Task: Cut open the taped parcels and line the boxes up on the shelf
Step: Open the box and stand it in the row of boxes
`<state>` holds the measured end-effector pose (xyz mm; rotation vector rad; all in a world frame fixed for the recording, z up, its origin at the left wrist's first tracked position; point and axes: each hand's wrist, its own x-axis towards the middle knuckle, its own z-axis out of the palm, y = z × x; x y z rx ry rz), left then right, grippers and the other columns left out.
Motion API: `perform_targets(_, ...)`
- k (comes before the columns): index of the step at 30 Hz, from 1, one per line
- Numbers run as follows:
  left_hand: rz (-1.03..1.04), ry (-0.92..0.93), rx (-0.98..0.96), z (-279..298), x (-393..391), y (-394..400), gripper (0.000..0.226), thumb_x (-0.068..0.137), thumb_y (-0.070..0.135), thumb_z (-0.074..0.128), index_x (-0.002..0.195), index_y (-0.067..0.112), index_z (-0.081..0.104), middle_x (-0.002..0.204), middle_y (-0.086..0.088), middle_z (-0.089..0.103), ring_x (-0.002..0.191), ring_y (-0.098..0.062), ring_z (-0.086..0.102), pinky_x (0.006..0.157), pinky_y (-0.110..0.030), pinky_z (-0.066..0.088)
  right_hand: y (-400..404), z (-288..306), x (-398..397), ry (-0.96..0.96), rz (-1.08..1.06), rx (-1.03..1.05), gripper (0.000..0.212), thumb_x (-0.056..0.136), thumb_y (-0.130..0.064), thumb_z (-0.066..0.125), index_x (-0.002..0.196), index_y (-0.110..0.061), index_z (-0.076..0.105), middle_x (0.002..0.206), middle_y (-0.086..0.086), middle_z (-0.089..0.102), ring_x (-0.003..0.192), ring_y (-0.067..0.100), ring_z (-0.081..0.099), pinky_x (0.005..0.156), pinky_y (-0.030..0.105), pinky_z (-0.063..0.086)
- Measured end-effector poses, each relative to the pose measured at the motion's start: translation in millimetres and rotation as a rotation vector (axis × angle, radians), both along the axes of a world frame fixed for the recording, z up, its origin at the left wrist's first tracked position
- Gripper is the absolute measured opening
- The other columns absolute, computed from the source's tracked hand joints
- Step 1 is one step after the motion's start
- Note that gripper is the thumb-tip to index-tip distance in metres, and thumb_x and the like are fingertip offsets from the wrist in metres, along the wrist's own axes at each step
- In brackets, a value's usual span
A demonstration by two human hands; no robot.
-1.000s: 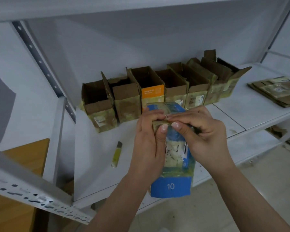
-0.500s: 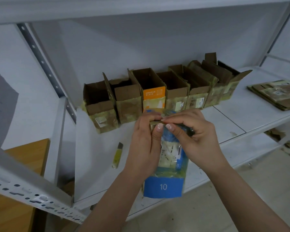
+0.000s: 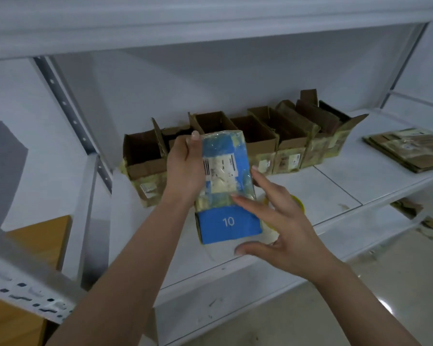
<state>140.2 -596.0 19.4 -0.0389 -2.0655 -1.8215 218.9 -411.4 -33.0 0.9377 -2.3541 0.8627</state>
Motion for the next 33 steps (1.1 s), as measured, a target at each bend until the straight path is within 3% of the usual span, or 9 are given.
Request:
perform_targets(7,-0.092,-0.315,0.157,8.1,-12.2,14.1,0.040,0.101,0.050,0.040,0.115,0.015,0.056,0.101,-0.013,0.072,0.086,-0.024,0.073,0.070,-0.036,0.059,6.4,2.1,-2.4,0.116,-0.104,-0.034,0.044,0.091,-0.021,0.060,0.134,-0.010,0.054,0.149,0.023,0.038,0.115,0.035,0.060,0.070,0.045,0.060)
perform_targets(13,-0.249,-0.263,0.189,0.6,4.3,19.4,0.038,0.095,0.060,0.041,0.117,0.032,0.052,0.125,-0.002,0.060,0.119,-0.022,0.059,0.105,-0.044,0.044,14.1,10.2,-8.4,0.096,-0.308,-0.250,0.031,0.093,-0.026,0.063,0.120,-0.011,0.068,0.132,0.019,0.059,0.111,0.021,0.065,0.088,0.030,0.056)
perform_targets(16,-0.275,-0.177,-0.017,-3.2,21.3,13.4,0.034,0.084,0.075,0.036,0.100,0.052,0.055,0.105,0.031,0.060,0.114,0.008,0.054,0.093,-0.024,0.040,18.1,20.4,-14.3,-0.086,-0.440,-0.352,0.024,0.091,-0.022,0.066,0.111,-0.010,0.074,0.109,0.009,0.073,0.095,0.011,0.067,0.083,0.026,0.055)
perform_targets(18,-0.313,-0.112,-0.192,-7.5,32.9,9.1,0.048,0.078,0.086,0.033,0.106,0.055,0.056,0.104,0.041,0.058,0.101,0.023,0.051,0.083,-0.017,0.037,24.6,25.6,-19.4,-0.175,-0.506,-0.338,0.019,0.092,-0.026,0.065,0.098,-0.012,0.075,0.070,-0.004,0.069,0.066,0.011,0.063,0.061,0.029,0.050)
perform_targets(21,-0.355,-0.146,-0.500,-20.6,43.0,10.2,0.097,0.062,0.093,0.036,0.144,0.043,0.033,0.149,0.017,0.039,0.132,-0.003,0.039,0.103,-0.035,0.039,38.4,33.2,-27.3,-0.240,-0.562,-0.303,0.021,0.093,-0.031,0.063,0.077,-0.018,0.068,0.052,-0.012,0.047,0.054,0.009,0.048,0.052,0.026,0.031)
perform_targets(24,-0.473,-0.170,-0.728,-27.2,51.2,26.2,0.115,0.057,0.089,0.054,0.150,0.038,0.013,0.147,0.023,0.031,0.128,-0.003,0.037,0.107,-0.030,0.035,55.5,46.7,-32.7,-0.259,-0.618,-0.329,0.032,0.093,-0.032,0.063,0.062,-0.028,0.055,0.052,-0.009,0.047,0.054,0.012,0.047,0.052,0.027,0.029)
perform_targets(27,-0.371,-0.038,-0.820,-37.1,45.9,49.9,0.063,0.085,0.049,0.067,0.135,0.019,0.043,0.114,0.005,0.064,0.102,-0.015,0.063,0.082,-0.030,0.053,76.6,59.9,-34.4,-0.238,-0.680,-0.377,0.036,0.092,-0.036,0.063,0.060,-0.023,0.055,0.053,-0.003,0.051,0.057,0.020,0.051,0.053,0.031,0.035)
perform_targets(29,-0.208,0.096,-0.815,-36.3,36.6,67.2,0.020,0.094,0.026,0.060,0.104,0.010,0.058,0.079,-0.001,0.061,0.074,-0.021,0.063,0.059,-0.028,0.046,93.1,65.0,-32.8,-0.203,-0.724,-0.427,0.028,0.092,-0.044,0.061,0.073,-0.024,0.065,0.068,0.001,0.065,0.071,0.022,0.062,0.066,0.036,0.049)
perform_targets(33,-0.168,0.169,-0.758,-25.0,22.6,108.8,0.015,0.094,0.021,0.061,0.089,0.008,0.059,0.062,0.006,0.047,0.054,-0.005,0.046,0.047,-0.019,0.033,126.1,65.4,-22.0,-0.257,-0.753,-0.605,0.068,0.080,-0.071,0.058,0.126,-0.022,0.061,0.117,-0.002,0.068,0.097,0.011,0.066,0.090,0.036,0.053)
